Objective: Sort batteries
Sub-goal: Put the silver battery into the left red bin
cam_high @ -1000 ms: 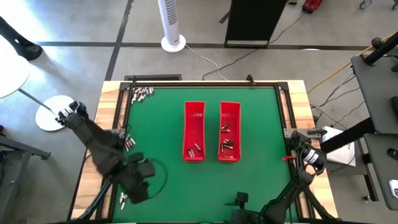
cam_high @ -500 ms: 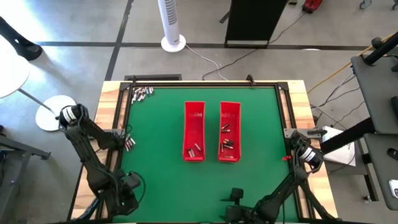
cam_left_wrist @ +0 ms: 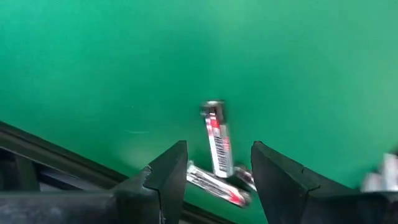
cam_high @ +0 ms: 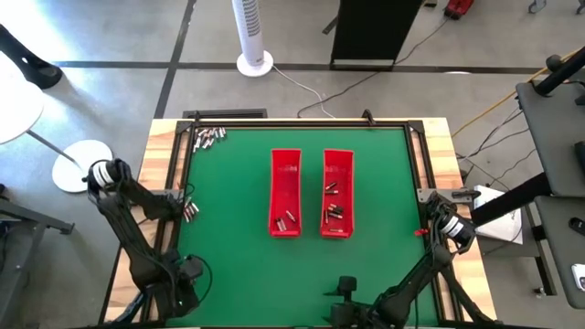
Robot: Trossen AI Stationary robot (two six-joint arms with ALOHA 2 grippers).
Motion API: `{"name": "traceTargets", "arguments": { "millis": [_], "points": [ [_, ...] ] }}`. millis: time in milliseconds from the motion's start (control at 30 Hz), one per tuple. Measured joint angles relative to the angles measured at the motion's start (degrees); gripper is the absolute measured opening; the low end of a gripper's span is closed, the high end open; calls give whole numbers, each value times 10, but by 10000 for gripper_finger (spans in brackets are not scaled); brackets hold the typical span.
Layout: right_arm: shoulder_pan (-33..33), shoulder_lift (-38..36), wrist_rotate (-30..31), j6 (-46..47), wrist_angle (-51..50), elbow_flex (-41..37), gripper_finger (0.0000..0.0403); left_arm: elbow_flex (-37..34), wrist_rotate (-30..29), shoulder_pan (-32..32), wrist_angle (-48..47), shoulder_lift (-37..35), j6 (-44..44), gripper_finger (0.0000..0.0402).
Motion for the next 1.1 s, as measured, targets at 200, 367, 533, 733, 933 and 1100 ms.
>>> {"name": "traceTargets", "arguments": {
  "millis": [200,367,533,733,933,1100],
  "points": [
    [0,0,-4,0,0,0,297,-3,1,-6,6,33,2,157],
    [0,0,-4,0,0,0,293,-4,0,-7,22,52,18,155],
    [0,0,-4,1,0,0,298,-22,20,-5,59,55,18,113],
    [0,0,-4,1,1,0,306,-23,8,0,54,45,19,22],
    [-8,0,-4,-1,4,0,308,-26,-52,24,61,26,57,24],
    [-12,0,-4,-1,4,0,300,-26,-110,56,68,26,110,23]
  ]
}}
